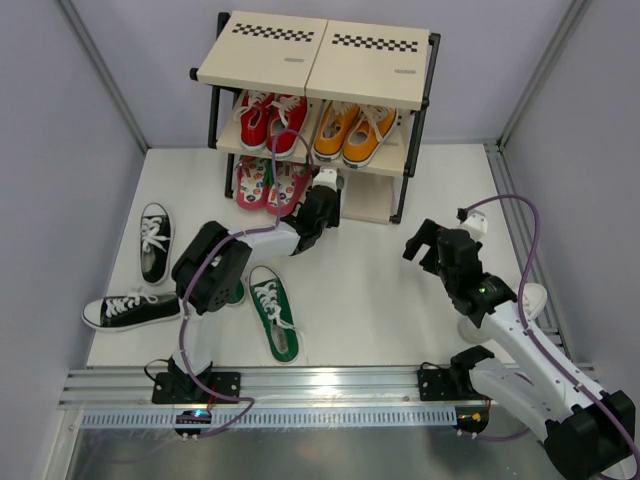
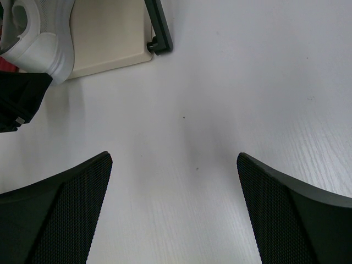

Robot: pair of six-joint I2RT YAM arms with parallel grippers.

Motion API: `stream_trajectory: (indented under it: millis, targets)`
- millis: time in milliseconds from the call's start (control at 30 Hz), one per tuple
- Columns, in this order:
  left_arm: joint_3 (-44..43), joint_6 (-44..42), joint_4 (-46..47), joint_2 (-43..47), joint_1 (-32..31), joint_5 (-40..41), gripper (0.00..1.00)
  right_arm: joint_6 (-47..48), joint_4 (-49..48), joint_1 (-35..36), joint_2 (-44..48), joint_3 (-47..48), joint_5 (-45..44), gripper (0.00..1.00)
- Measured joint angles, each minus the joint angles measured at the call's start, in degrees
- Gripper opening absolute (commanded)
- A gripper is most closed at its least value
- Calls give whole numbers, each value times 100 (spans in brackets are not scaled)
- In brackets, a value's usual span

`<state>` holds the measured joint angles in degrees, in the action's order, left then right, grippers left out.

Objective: Place and organize the shoes onto the shoe shelf
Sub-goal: Adjust the shoe at the shoe shelf.

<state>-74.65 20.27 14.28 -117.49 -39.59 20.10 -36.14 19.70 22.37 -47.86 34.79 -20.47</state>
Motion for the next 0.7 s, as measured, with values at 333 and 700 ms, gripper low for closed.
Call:
stream_trajectory:
  millis: [333, 700]
  targets:
    - [490, 238, -61, 356, 2, -247, 59, -61, 232, 0, 157, -22, -4, 100]
    - [2103, 1252, -584, 2267, 2, -1147, 71, -894, 1762, 0, 787, -125, -448, 99]
